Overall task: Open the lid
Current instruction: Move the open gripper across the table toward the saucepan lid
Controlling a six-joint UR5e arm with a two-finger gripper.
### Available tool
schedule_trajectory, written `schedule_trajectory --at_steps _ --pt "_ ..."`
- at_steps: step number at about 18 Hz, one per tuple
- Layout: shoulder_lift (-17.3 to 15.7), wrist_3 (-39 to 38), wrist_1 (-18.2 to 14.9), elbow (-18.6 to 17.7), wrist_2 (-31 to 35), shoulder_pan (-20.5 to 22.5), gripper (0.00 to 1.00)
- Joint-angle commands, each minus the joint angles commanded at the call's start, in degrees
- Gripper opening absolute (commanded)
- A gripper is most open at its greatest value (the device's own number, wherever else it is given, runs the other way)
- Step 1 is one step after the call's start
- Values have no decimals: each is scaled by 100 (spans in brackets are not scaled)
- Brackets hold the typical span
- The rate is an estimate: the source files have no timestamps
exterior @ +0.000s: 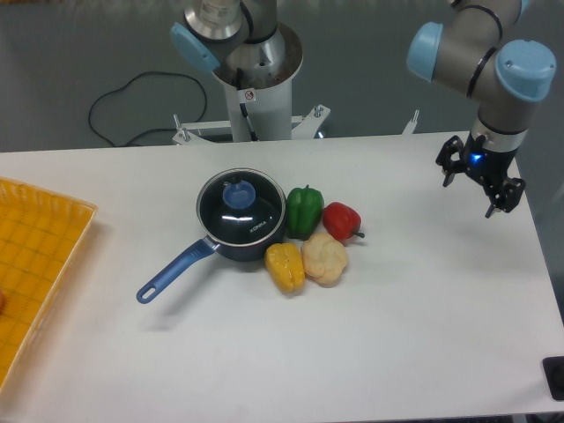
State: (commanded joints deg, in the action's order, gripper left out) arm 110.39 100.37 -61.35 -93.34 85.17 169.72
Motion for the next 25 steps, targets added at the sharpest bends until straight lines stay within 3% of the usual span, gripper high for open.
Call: schedule_trajectory --at_steps 8,12,19,22,25 --pt "-26 -114 0 -44 62 -35 100" --pt "-114 -754 18 -149 62 52 100" --pt "-553 -1888 -53 -518 35 53 100" --pt "-685 -1942 -62 -580 -17 0 100" --pt "-887 -1925 -44 -781 -464 123 100"
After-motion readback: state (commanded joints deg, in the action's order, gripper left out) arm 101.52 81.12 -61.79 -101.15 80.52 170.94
